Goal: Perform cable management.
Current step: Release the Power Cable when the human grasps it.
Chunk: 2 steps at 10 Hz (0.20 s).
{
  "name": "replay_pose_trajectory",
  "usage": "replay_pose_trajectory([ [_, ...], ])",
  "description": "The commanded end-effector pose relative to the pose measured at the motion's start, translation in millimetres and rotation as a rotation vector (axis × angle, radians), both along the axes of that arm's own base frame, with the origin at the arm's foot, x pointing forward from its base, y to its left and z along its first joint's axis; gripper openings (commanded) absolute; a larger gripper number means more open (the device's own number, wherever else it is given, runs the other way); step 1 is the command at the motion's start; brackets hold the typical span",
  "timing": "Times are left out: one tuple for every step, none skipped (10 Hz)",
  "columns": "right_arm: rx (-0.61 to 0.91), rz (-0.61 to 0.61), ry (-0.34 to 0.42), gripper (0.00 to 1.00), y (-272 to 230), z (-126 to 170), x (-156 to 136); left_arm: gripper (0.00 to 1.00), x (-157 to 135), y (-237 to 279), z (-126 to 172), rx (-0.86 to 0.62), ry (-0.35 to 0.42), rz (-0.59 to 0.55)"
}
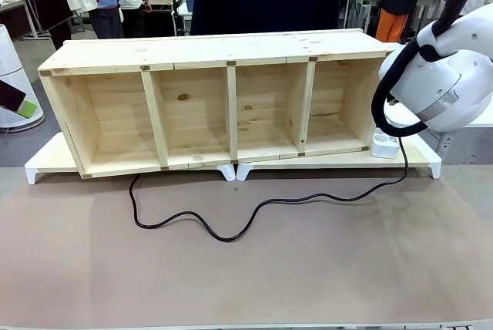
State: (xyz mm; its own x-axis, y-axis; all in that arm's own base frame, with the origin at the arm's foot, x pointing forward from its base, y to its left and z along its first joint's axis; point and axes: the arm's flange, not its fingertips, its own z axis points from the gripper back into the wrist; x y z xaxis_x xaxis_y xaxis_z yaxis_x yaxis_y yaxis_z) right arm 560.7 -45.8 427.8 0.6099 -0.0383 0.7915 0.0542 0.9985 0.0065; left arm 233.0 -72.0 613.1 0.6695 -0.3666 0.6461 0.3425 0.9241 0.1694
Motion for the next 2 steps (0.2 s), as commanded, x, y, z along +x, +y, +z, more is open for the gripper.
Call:
replay_pose_trajectory([
  [0.004,0.001,0.005,1.0,-0.7,-0.8,-0.2,1.0,0.0,0.3,0.2,-0.007,0.001,0.0],
  [0.004,0.001,0.005,1.0,-0.7,-0.8,-0.2,1.0,0.0,0.3,0.2,-0.007,0.001,0.0],
])
